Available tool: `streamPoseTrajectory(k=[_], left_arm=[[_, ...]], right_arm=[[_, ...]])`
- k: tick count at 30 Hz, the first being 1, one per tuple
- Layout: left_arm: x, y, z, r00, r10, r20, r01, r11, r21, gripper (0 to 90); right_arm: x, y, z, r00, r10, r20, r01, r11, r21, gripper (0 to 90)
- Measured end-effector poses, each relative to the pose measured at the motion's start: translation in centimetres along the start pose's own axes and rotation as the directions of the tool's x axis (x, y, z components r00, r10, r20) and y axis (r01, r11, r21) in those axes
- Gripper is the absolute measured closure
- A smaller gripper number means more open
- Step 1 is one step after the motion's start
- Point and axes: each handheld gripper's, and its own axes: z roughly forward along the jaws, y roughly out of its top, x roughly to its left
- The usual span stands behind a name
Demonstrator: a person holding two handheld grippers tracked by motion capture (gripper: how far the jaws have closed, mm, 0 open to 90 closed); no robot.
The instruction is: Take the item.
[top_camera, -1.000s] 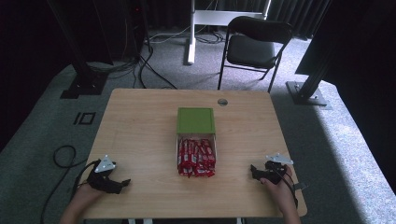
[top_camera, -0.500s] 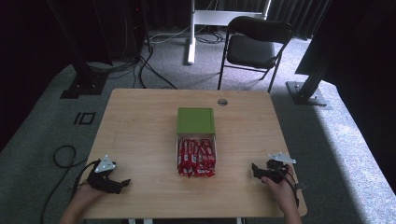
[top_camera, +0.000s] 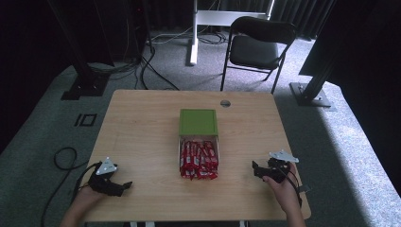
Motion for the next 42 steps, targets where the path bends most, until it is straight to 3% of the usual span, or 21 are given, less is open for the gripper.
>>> streamPoseTrajectory(k=[12, 26, 37, 42], left_arm=[[0.0, 0.0, 0.0, 1.0000, -0.003, 0.000, 0.003, 1.0000, -0.001, 1.6], [0.0, 0.0, 0.0, 1.0000, -0.001, 0.000, 0.001, 1.0000, -0.001, 1.6], [0.0, 0.0, 0.0, 1.0000, -0.001, 0.000, 0.001, 1.0000, -0.001, 1.6], [0.0, 0.0, 0.0, 1.0000, -0.002, 0.000, 0.002, 1.0000, -0.001, 1.6]], right_arm=[[2.0, 2.4, -1.1, 0.9986, -0.027, -0.045, 0.024, 0.998, -0.059, 13.3], [5.1, 4.9, -2.3, 0.9909, -0.074, -0.112, 0.059, 0.989, -0.133, 13.9], [8.1, 6.7, -3.0, 0.9758, -0.138, -0.170, 0.106, 0.978, -0.181, 14.0], [9.8, 7.0, -2.6, 0.9652, -0.161, -0.206, 0.122, 0.974, -0.189, 14.0]])
